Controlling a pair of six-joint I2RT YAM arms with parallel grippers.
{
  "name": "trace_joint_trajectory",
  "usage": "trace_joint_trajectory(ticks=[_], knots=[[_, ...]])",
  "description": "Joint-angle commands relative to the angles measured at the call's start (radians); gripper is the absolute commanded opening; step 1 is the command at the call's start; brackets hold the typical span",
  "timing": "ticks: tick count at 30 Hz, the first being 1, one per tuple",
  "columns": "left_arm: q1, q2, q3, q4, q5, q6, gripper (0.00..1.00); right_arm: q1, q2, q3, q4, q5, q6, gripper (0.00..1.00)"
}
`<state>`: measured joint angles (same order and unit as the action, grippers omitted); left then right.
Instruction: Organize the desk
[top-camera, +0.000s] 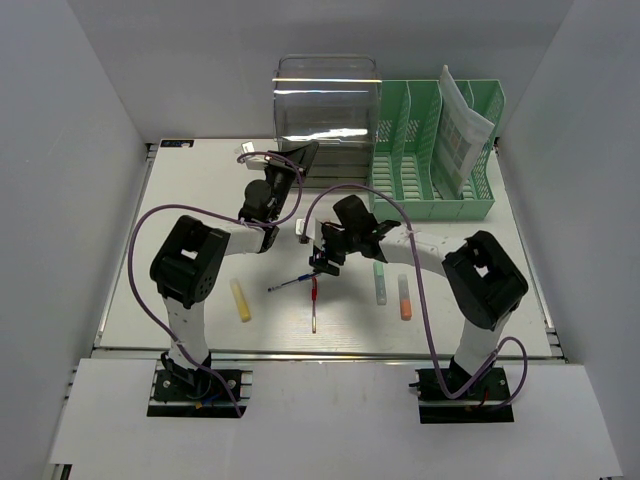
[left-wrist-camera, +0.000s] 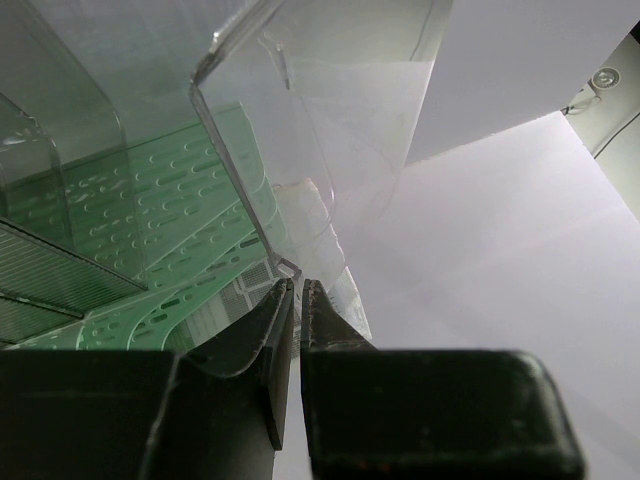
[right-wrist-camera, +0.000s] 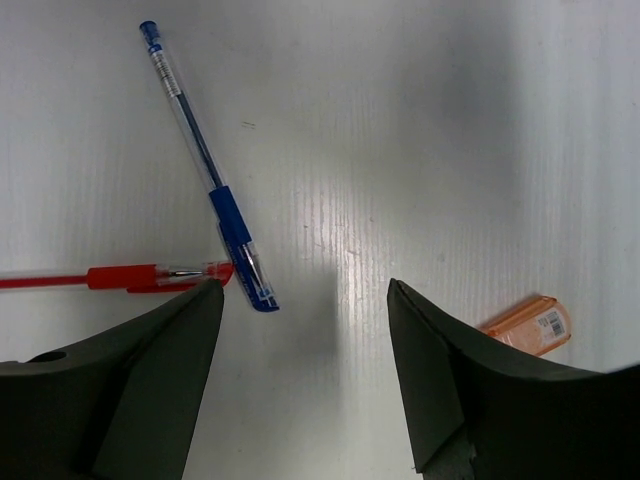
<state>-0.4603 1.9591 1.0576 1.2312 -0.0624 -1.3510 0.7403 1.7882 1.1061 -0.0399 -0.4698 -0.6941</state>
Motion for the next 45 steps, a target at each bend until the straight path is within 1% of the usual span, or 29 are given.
trace_joint_trajectory(ticks=[1,6,8,9,12,16,19,22,25,31,38,39,45], knots=[[0.006,-0.015,0.035,0.031,0.007,-0.002,0.0,0.005,0.014,0.021,0.06,0.022,-0.045,0.72],[0.006,-0.017,0.042,0.025,0.007,-0.002,0.0,-0.002,0.04,0.029,0.041,0.031,-0.143,0.69],[0.006,-0.02,0.042,0.021,0.006,0.0,0.0,-0.002,0.046,0.032,-0.027,0.013,-0.192,0.7],[0.006,-0.02,0.039,0.019,0.004,-0.002,0.0,-0.004,0.046,0.034,-0.041,0.004,-0.231,0.7],[0.006,-0.02,0.036,0.021,0.003,-0.002,0.0,-0.005,0.054,0.044,-0.101,-0.032,-0.278,0.71],[0.006,-0.017,0.033,0.022,0.004,-0.002,0.0,-0.007,0.072,0.067,-0.17,-0.073,-0.375,0.69],[0.006,-0.022,0.028,0.025,0.001,0.0,0.0,-0.007,0.097,0.098,-0.201,-0.085,-0.392,0.66],[0.006,-0.023,0.028,0.025,0.001,-0.002,0.0,-0.009,0.132,0.164,-0.276,-0.11,-0.45,0.63],[0.006,-0.023,0.027,0.024,-0.001,0.0,0.0,-0.007,0.169,0.205,-0.336,-0.124,-0.469,0.6],[0.015,-0.02,0.024,0.03,-0.001,0.0,0.0,-0.007,0.201,0.23,-0.394,-0.122,-0.515,0.56],[0.015,-0.017,0.022,0.033,-0.002,-0.002,0.0,-0.009,0.235,0.233,-0.403,-0.104,-0.539,0.53],[0.015,-0.02,0.022,0.033,-0.001,0.0,0.0,-0.012,0.243,0.247,-0.414,-0.107,-0.541,0.5],[0.015,-0.023,0.016,0.027,-0.005,-0.002,0.0,-0.018,0.298,0.336,-0.541,-0.151,-0.596,0.44]])
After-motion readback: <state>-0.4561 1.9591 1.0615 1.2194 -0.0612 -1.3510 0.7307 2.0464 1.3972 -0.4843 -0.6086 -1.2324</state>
